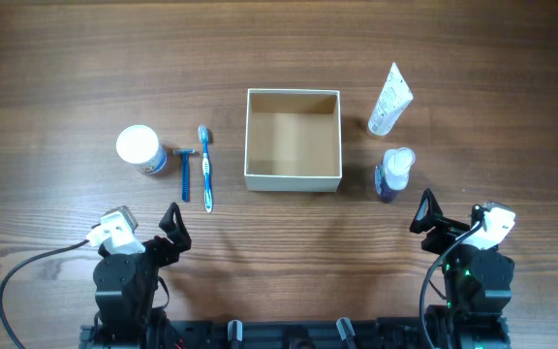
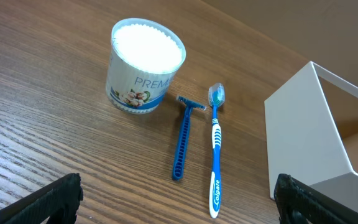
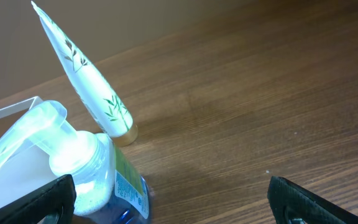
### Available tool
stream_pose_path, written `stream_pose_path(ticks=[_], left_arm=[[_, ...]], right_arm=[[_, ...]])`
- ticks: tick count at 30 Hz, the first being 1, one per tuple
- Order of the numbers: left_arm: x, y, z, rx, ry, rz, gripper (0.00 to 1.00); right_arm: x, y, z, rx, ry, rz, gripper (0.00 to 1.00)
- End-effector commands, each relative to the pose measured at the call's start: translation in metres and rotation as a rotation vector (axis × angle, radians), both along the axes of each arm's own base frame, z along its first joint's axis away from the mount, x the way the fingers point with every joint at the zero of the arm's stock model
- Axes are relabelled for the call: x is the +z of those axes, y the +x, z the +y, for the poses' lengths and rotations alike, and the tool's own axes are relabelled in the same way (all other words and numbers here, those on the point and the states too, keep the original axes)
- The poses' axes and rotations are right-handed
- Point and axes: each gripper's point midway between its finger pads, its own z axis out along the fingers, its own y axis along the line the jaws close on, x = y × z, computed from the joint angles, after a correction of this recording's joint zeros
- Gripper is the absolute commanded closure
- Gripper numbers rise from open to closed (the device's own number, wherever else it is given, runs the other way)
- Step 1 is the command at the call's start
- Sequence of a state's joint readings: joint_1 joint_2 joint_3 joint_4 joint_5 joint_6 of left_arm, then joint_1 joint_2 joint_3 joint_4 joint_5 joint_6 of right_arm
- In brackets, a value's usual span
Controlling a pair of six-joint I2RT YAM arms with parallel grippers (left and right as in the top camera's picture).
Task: Pack container
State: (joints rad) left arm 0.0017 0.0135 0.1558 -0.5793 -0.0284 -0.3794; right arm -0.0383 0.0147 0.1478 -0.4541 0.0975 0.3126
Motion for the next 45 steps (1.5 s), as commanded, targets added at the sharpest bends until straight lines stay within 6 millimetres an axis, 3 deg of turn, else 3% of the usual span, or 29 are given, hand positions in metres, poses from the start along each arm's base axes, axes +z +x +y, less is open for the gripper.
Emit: stream_pose_path(ticks=[1,20,24,27,31,35,39,42,45], left_arm=[[0.001,0.000,0.000,-0.005,0.008,-0.010,0.00],[0.001,0.000,0.000,-0.005,0.008,-0.010,0.00],[0.001,0.000,0.000,-0.005,0.008,-0.010,0.00],[0.001,0.000,0.000,-0.005,0.008,-0.010,0.00],[0.001,0.000,0.000,-0.005,0.008,-0.010,0.00],[0.001,0.000,0.000,-0.005,0.008,-0.010,0.00],[0.001,0.000,0.000,-0.005,0.008,-0.010,0.00],[0.001,0.000,0.000,-0.005,0.008,-0.010,0.00],[0.001,0.000,0.000,-0.005,0.008,-0.010,0.00]], right_arm=[[0.001,0.000,0.000,-0.001,0.008,-0.012,0.00],[0.002,0.000,-0.002,-0.014,0.001,-0.014,0.00],[0.005,0.002,0.015,0.074,0.059,-0.029,0.00],[0.031,0.004,0.034,0.192,0.054,-0.103,0.00],[0.100,-0.001,0.044,0.263,-0.009,-0.234,0.00],[0.157,0.008,0.044,0.268,-0.029,-0.209,0.00],[0.210,0.046,0.051,0.347,-0.095,-0.071,0.00],[0.236,0.087,0.051,0.389,-0.139,0.077,0.00],[0.245,0.129,0.049,0.427,-0.164,0.219,0.00]])
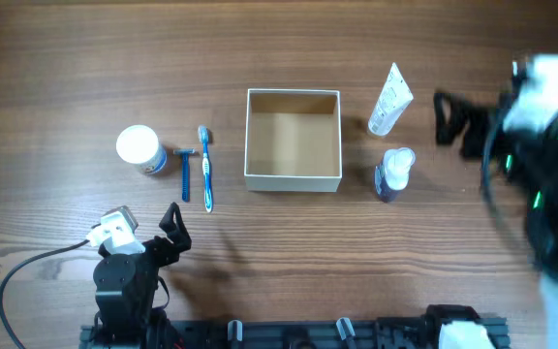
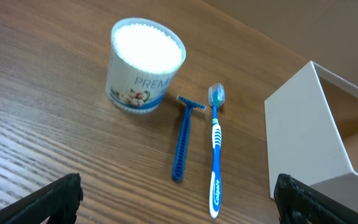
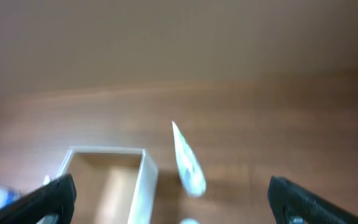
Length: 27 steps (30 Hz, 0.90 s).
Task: Pack container
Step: 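Reach the right gripper to the white Pantene tube and grasp it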
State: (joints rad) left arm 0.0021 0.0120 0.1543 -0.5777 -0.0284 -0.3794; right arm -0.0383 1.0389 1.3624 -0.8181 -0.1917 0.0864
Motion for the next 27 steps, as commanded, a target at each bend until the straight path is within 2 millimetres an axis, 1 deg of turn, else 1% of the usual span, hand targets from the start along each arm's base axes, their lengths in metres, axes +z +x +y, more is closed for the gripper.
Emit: stream_pose_path(ticks=[1,3,4,7,8,11,12,13,16,17,18,20,21,23,25,26,27], left_arm=[[0.001,0.000,0.000,-0.005,0.008,-0.008,0.00],[0.001,0.000,0.000,-0.005,0.008,-0.008,0.00],[0.001,0.000,0.000,-0.005,0.008,-0.008,0.00],[0.001,0.000,0.000,-0.005,0.008,-0.008,0.00],[0.001,0.000,0.000,-0.005,0.008,-0.008,0.00],[0.001,0.000,0.000,-0.005,0.008,-0.008,0.00],[0.001,0.000,0.000,-0.005,0.008,-0.008,0.00],[0.001,0.000,0.000,-0.005,0.008,-0.008,0.00],[0.001,0.000,0.000,-0.005,0.008,-0.008,0.00],[0.001,0.000,0.000,-0.005,0.008,-0.008,0.00],[0.001,0.000,0.000,-0.005,0.008,-0.008,0.00],[0.001,0.000,0.000,-0.005,0.008,-0.008,0.00],[0.001,0.000,0.000,-0.005,0.008,-0.008,0.00],[0.001,0.000,0.000,-0.005,0.008,-0.008,0.00],[0.001,0.000,0.000,-0.005,0.008,-0.008,0.00],[0.001,0.000,0.000,-0.005,0.008,-0.008,0.00],[0.001,0.000,0.000,-0.005,0.008,-0.008,0.00]], right_arm=[[0.015,0.048,0.004,0.088,-0.085,0.076,0.00],[0.006,0.070,0.007,0.121,-0.101,0.133,0.00],[-0.006,0.085,0.013,0.154,-0.103,0.173,0.00],[-0.043,0.109,0.030,0.202,-0.112,0.257,0.00],[-0.051,0.113,0.032,0.202,-0.121,0.278,0.00],[-0.092,0.129,0.046,0.183,-0.197,0.375,0.00],[-0.103,0.131,0.047,0.166,-0.230,0.401,0.01],[-0.115,0.133,0.045,0.144,-0.272,0.433,0.02],[-0.145,0.135,0.037,0.058,-0.313,0.530,0.10],[-0.159,0.134,0.034,0.040,-0.319,0.577,0.20],[-0.170,0.131,0.033,0.018,-0.303,0.619,0.24],[-0.183,0.125,0.031,-0.017,-0.278,0.679,0.35],[-0.186,0.122,0.031,-0.031,-0.267,0.696,0.40],[-0.190,0.118,0.031,-0.055,-0.246,0.721,0.60],[-0.193,0.113,0.030,-0.052,-0.248,0.742,0.69],[-0.193,0.112,0.030,-0.067,-0.237,0.751,0.84],[-0.193,0.111,0.030,-0.076,-0.227,0.752,0.94]])
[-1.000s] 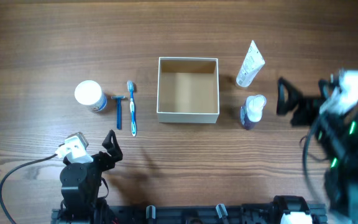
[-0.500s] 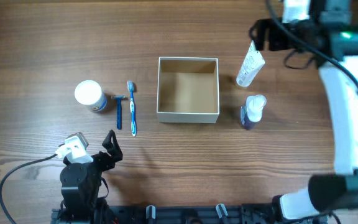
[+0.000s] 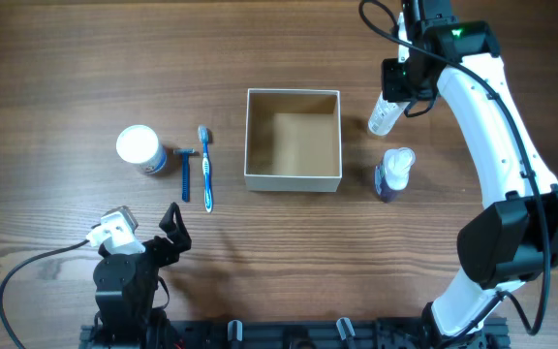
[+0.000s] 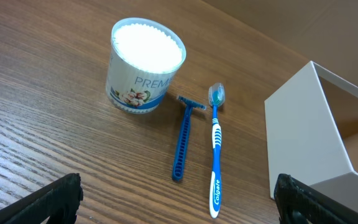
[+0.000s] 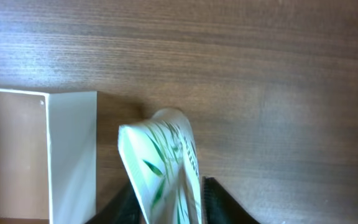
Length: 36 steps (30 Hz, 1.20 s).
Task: Pack container
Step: 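Reach the right gripper to the white Pantene tube and grasp it, then carry the tube with the right gripper and drop it into the box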
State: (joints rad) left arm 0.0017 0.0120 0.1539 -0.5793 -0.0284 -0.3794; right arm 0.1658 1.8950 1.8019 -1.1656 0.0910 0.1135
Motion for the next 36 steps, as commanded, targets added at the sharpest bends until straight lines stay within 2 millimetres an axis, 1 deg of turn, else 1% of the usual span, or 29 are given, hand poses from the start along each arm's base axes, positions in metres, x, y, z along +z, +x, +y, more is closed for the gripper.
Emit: stream_pose_path(ticks=[1,2,3,5,7,8,10,11,12,13,15,17,18,20,22,26,29,31,34,36], left_arm=[[0.001,0.000,0.000,-0.005,0.008,-0.010,0.00],[0.001,0.000,0.000,-0.005,0.008,-0.010,0.00],[0.001,0.000,0.000,-0.005,0.008,-0.010,0.00],[0.001,0.000,0.000,-0.005,0.007,-0.010,0.00],[0.001,0.000,0.000,-0.005,0.008,-0.010,0.00],[0.001,0.000,0.000,-0.005,0.008,-0.010,0.00],[0.001,0.000,0.000,-0.005,0.008,-0.010,0.00],[0.001,0.000,0.000,-0.005,0.008,-0.010,0.00],[0.001,0.000,0.000,-0.005,0.008,-0.010,0.00],[0.001,0.000,0.000,-0.005,0.008,-0.010,0.00],[0.001,0.000,0.000,-0.005,0.008,-0.010,0.00],[0.001,0.000,0.000,-0.005,0.008,-0.010,0.00],[0.001,0.000,0.000,-0.005,0.008,-0.010,0.00],[0.001,0.000,0.000,-0.005,0.008,-0.010,0.00],[0.001,0.000,0.000,-0.005,0.008,-0.010,0.00],[0.001,0.000,0.000,-0.005,0.008,-0.010,0.00],[0.001,0.000,0.000,-0.005,0.008,-0.010,0.00],[0.001,0.000,0.000,-0.005,0.008,-0.010,0.00],[0.001,0.000,0.000,-0.005,0.008,-0.010,0.00],[0.001,0.000,0.000,-0.005,0.008,-0.010,0.00]], right_arm=[[0.000,0.000,-0.004,-0.067,0.000,-0.003,0.96],[0.003,0.001,-0.004,-0.068,0.001,-0.012,0.96],[0.009,0.003,-0.004,-0.067,0.005,-0.038,0.96],[0.029,0.007,-0.004,-0.068,0.018,-0.102,0.96],[0.061,0.008,-0.003,-0.070,0.039,-0.191,0.96],[0.085,0.005,0.000,-0.069,0.054,-0.249,0.96],[0.130,-0.008,0.008,-0.044,0.082,-0.357,0.96],[0.144,-0.014,0.013,-0.029,0.094,-0.390,0.96],[0.177,-0.034,0.025,0.014,0.122,-0.470,0.96],[0.200,-0.052,0.036,0.052,0.148,-0.528,0.96],[0.223,-0.073,0.051,0.105,0.181,-0.585,0.96],[0.232,-0.086,0.065,0.150,0.204,-0.604,0.96],[0.231,-0.091,0.073,0.170,0.215,-0.596,0.96],[0.219,-0.094,0.087,0.179,0.235,-0.552,0.96],[0.196,-0.089,0.104,0.175,0.248,-0.479,0.96],[0.148,-0.066,0.126,0.174,0.219,-0.361,0.96],[0.106,-0.044,0.142,0.180,0.201,-0.275,0.96],[0.083,-0.029,0.148,0.175,0.178,-0.245,0.96],[0.058,-0.008,0.148,0.149,0.115,-0.242,0.96],[0.044,0.002,0.147,0.139,0.081,-0.242,0.96]])
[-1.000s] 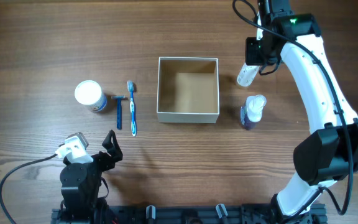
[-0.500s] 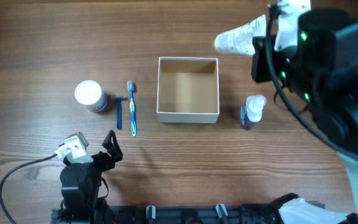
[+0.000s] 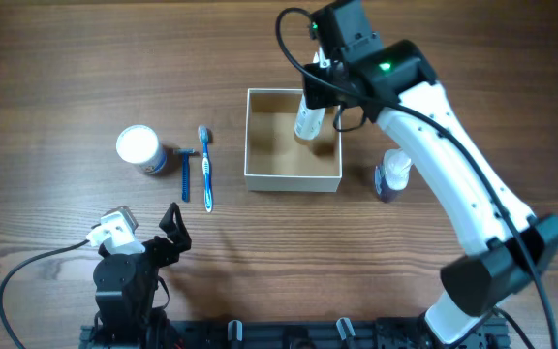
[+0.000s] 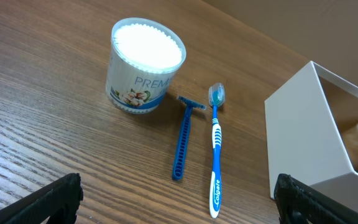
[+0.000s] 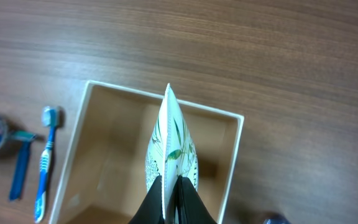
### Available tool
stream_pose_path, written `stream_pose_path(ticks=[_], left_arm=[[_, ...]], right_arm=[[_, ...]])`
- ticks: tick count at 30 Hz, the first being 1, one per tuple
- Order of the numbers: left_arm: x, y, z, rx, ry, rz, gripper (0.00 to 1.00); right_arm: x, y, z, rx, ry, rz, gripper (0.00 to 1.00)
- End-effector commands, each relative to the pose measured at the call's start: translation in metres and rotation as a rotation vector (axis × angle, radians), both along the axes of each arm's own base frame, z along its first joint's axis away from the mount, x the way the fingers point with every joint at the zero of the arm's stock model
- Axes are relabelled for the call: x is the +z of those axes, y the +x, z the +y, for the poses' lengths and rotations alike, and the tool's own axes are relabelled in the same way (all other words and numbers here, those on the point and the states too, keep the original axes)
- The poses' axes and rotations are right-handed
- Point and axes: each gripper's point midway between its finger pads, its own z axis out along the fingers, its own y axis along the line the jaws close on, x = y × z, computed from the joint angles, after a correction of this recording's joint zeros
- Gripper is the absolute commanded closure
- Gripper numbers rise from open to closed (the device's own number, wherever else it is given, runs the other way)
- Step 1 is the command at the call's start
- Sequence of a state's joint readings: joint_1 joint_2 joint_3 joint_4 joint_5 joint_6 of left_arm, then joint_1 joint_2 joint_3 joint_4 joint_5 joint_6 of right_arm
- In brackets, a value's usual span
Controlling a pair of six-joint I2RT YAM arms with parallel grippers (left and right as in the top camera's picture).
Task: Pack container
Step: 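Carry the tube with the right gripper and drop it into the box, then move the right gripper to the soap pump bottle and grasp it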
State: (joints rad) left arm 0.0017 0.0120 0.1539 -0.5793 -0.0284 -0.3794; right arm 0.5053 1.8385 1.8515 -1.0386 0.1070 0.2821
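A white square box [image 3: 293, 178] stands at the table's middle, open at the top. My right gripper [image 5: 173, 198] is shut on a white tube with green leaf print [image 5: 171, 152], held above the box's right part [image 3: 309, 121]. A pump bottle [image 3: 392, 173] stands right of the box. Left of it lie a blue toothbrush [image 3: 205, 167], a blue razor [image 3: 185, 173] and a white tub of cotton swabs [image 3: 139, 148]. My left gripper [image 4: 179, 199] rests open near the front edge, well short of these; the tub [image 4: 143, 65], razor [image 4: 183, 138] and toothbrush [image 4: 215, 149] show ahead of it.
The right arm [image 3: 434, 136] stretches from the front right across the pump bottle's side to the box. The left arm's base [image 3: 129, 276] sits at the front left. Bare wood lies behind the box and at both far sides.
My right gripper, then shut on the tube at its spot right of the box's back corner, now holds the tube up over the box's right part. The left arm has not moved.
Both grippers rested open at the front edge, the tube lying right of the box. The right arm then was raised at the far right. After that it was shut on the tube on the table, and now holds it over the box.
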Motion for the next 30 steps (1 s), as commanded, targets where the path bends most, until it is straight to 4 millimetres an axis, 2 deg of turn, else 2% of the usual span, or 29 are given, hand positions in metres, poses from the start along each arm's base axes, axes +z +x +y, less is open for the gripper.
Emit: stream_pose_path(ticks=[1,4,8,10,11,14,19,21,22,25,27,30], left_arm=[[0.001,0.000,0.000,-0.005,0.008,-0.010,0.00],[0.001,0.000,0.000,-0.005,0.008,-0.010,0.00],[0.001,0.000,0.000,-0.005,0.008,-0.010,0.00],[0.001,0.000,0.000,-0.005,0.008,-0.010,0.00],[0.001,0.000,0.000,-0.005,0.008,-0.010,0.00],[0.001,0.000,0.000,-0.005,0.008,-0.010,0.00],[0.001,0.000,0.000,-0.005,0.008,-0.010,0.00],[0.001,0.000,0.000,-0.005,0.008,-0.010,0.00],[0.001,0.000,0.000,-0.005,0.007,-0.010,0.00],[0.001,0.000,0.000,-0.005,0.008,-0.010,0.00],[0.001,0.000,0.000,-0.005,0.008,-0.010,0.00],[0.001,0.000,0.000,-0.005,0.008,-0.010,0.00]], right_arm=[[-0.014,0.018,-0.005,-0.053,-0.057,-0.027,0.96],[-0.024,0.029,-0.014,-0.095,-0.122,-0.047,0.96],[-0.025,0.033,-0.019,-0.128,-0.130,-0.055,0.96],[-0.025,0.033,-0.019,-0.127,-0.129,-0.056,0.46],[-0.025,0.033,-0.019,-0.128,-0.130,-0.056,0.34],[-0.020,0.032,-0.019,-0.152,-0.108,-0.064,0.26],[0.028,0.016,-0.030,-0.161,-0.061,-0.135,0.20],[0.051,0.002,-0.046,-0.197,-0.038,-0.151,0.14],[0.065,-0.009,-0.062,-0.221,-0.034,-0.157,0.11],[0.078,-0.029,-0.101,-0.295,-0.046,-0.127,0.03],[0.068,-0.046,-0.131,-0.356,-0.063,-0.034,0.00],[0.041,-0.074,-0.159,-0.405,-0.075,0.156,0.00]])
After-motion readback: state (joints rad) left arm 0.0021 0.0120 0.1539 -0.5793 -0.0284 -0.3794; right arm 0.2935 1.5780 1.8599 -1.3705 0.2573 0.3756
